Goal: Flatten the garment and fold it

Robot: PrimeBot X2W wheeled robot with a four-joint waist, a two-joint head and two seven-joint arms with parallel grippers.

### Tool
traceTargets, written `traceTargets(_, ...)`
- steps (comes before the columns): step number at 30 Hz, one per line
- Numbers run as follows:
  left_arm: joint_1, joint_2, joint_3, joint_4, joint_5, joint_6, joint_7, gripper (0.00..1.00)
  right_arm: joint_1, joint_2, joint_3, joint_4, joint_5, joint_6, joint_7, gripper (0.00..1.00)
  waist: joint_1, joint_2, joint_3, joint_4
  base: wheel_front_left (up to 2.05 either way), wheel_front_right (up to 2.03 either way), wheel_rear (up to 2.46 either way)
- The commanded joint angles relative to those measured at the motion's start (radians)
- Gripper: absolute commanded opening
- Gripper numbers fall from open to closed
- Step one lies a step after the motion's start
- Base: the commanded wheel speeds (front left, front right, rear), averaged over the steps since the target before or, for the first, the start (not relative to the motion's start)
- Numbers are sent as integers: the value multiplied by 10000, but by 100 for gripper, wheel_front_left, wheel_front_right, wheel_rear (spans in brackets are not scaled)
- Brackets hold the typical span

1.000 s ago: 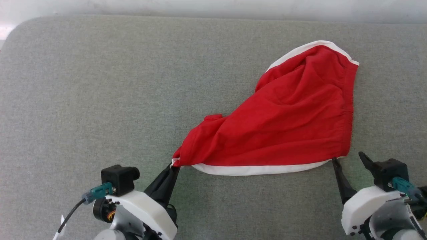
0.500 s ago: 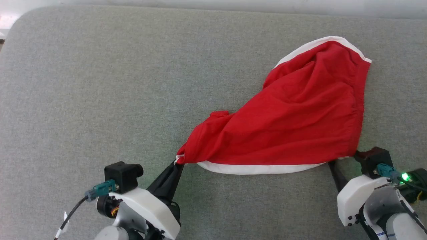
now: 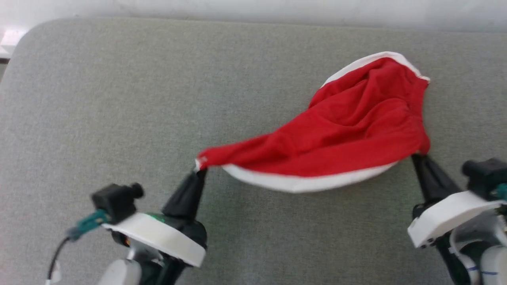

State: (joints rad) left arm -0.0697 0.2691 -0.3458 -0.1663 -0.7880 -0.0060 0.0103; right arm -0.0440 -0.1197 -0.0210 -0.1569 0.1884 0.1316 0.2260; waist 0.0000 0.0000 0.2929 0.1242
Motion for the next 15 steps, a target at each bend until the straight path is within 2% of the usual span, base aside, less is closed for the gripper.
traceTargets(1,-111,-89,225,-223,-133,65,-157,0,-122,41,-93,-320,177,-9,23,0,0,0,-207,-186,0,0,0)
traceTargets(7,-972,-183,964,-1186,-445,579,-84,0,-1007,116,-168,-1650,970,-9,959,0,0,0,-645,-542,0,0,0)
traceTargets(15,-3199,300,1525,-1568,-509,1624,1470,0,-3357,107,-97,-2014,1855,-9,2800,0,0,0,-893,-895,0,0,0)
